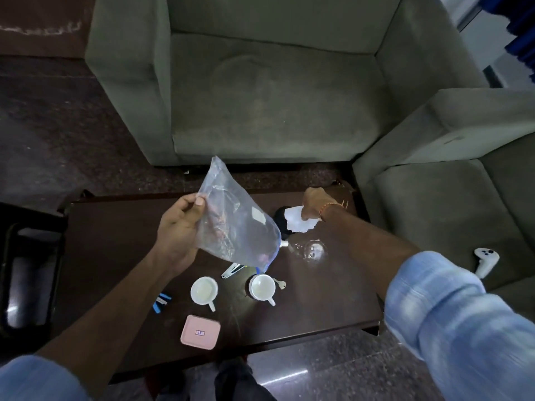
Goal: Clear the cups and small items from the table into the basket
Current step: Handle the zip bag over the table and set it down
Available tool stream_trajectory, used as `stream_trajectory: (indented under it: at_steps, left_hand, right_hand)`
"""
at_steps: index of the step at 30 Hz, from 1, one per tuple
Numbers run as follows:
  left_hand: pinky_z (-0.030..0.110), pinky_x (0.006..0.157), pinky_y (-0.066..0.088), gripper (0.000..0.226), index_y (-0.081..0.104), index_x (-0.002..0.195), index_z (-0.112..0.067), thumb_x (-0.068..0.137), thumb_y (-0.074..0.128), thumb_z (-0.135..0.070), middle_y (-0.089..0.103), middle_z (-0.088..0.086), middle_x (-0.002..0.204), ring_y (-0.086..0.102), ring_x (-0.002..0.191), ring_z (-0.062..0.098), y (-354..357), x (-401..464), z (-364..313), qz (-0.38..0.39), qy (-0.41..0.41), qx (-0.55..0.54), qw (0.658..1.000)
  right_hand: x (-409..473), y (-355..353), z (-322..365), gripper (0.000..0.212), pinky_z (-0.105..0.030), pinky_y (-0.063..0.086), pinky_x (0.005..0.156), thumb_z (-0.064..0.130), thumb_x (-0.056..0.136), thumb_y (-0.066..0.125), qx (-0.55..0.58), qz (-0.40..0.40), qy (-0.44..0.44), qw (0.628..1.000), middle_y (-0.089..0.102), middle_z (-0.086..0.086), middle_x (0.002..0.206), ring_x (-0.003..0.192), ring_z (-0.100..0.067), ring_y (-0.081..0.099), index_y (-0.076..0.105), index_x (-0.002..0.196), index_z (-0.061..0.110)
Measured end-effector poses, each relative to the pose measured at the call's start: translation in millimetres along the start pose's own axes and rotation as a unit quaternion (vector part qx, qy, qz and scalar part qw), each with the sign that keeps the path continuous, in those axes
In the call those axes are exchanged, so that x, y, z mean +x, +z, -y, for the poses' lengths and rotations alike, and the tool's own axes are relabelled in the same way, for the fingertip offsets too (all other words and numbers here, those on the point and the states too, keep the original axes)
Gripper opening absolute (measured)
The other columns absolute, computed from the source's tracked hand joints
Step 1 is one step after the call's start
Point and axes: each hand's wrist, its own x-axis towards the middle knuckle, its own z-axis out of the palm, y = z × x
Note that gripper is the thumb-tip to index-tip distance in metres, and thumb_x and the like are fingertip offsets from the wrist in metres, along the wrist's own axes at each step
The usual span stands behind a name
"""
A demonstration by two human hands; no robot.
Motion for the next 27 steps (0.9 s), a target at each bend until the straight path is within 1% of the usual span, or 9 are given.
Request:
stream_trajectory:
  at_steps: [2,5,9,12,14,17,20,23,27]
  left_hand:
    - [0.040,0.079,0.059,0.013,0.062,0.101,-0.015,0.100,0.050,-0.020,0.071,0.005,0.097,0.068,0.086,0.018,6.8,3.8,5.8,0.006,-0.002,0.005,1.000]
    - [0.040,0.075,0.059,0.012,0.060,0.103,-0.014,0.099,0.051,-0.021,0.069,0.006,0.096,0.066,0.083,0.019,13.5,8.9,13.5,0.009,-0.009,0.010,1.000]
    - [0.039,0.070,0.060,0.017,0.059,0.109,-0.010,0.099,0.052,-0.022,0.068,0.008,0.097,0.066,0.082,0.019,14.8,12.6,21.9,0.010,-0.021,0.018,1.000]
    - [0.036,0.066,0.060,0.013,0.061,0.102,-0.012,0.098,0.053,-0.022,0.069,0.007,0.096,0.068,0.079,0.017,13.1,12.5,26.6,0.008,-0.028,0.014,0.999]
    - [0.036,0.065,0.060,0.013,0.061,0.103,-0.012,0.098,0.054,-0.022,0.069,0.007,0.097,0.068,0.078,0.017,12.1,11.9,28.7,0.004,-0.031,0.015,0.999]
    - [0.035,0.065,0.060,0.012,0.060,0.102,-0.012,0.098,0.053,-0.021,0.069,0.007,0.096,0.068,0.077,0.016,12.8,11.5,30.3,0.003,-0.032,0.015,0.999]
    - [0.035,0.066,0.061,0.011,0.060,0.100,-0.013,0.099,0.052,-0.020,0.070,0.005,0.093,0.069,0.076,0.015,15.6,10.4,31.0,0.008,-0.034,0.011,0.999]
    - [0.035,0.067,0.061,0.012,0.060,0.100,-0.012,0.100,0.050,-0.019,0.069,0.005,0.093,0.068,0.075,0.014,17.4,8.5,32.6,0.012,-0.032,0.010,0.999]
    - [0.036,0.068,0.060,0.013,0.060,0.103,-0.012,0.100,0.049,-0.018,0.069,0.005,0.095,0.068,0.077,0.015,16.3,5.1,34.3,0.017,-0.031,0.014,0.999]
  right_hand:
    - [9.3,5.3,2.4,0.051,-0.043,0.058,0.083,0.009,0.073,0.076,-0.018,0.003,-0.005,1.000,0.058,-0.020,0.129,0.105,-0.036,0.065,0.060,0.121,0.000]
    - [21.6,13.1,7.0,0.049,-0.037,0.057,0.073,0.008,0.073,0.076,-0.038,0.008,-0.012,0.999,0.061,-0.020,0.126,0.103,-0.035,0.067,0.061,0.119,0.001]
    - [36.2,25.4,11.0,0.052,-0.036,0.054,0.069,0.009,0.071,0.077,-0.044,0.010,-0.017,0.999,0.060,-0.018,0.126,0.103,-0.036,0.066,0.059,0.119,0.003]
    - [41.7,33.5,10.6,0.048,-0.038,0.057,0.075,0.011,0.067,0.079,-0.033,0.010,-0.012,0.999,0.063,-0.016,0.120,0.101,-0.036,0.068,0.062,0.112,0.004]
    - [43.2,37.9,8.1,0.047,-0.038,0.057,0.079,0.011,0.067,0.077,-0.017,-0.010,-0.006,1.000,0.063,-0.015,0.120,0.103,-0.036,0.067,0.062,0.111,0.004]
    - [44.0,43.3,2.7,0.051,-0.038,0.055,0.086,0.011,0.070,0.076,0.002,-0.038,0.001,0.999,0.058,-0.017,0.127,0.110,-0.037,0.064,0.059,0.118,0.002]
    - [47.8,47.6,-3.0,0.045,-0.039,0.053,0.093,0.009,0.079,0.065,0.040,-0.064,0.004,0.997,0.054,-0.021,0.132,0.115,-0.039,0.060,0.057,0.123,0.002]
    - [49.6,52.2,-4.2,0.042,-0.040,0.050,0.096,0.013,0.085,0.060,0.060,-0.088,0.005,0.994,0.052,-0.022,0.132,0.116,-0.041,0.058,0.056,0.126,0.003]
    - [46.5,60.5,-3.8,0.042,-0.040,0.049,0.092,0.017,0.087,0.060,0.046,-0.110,0.007,0.993,0.053,-0.021,0.130,0.114,-0.040,0.060,0.054,0.126,0.004]
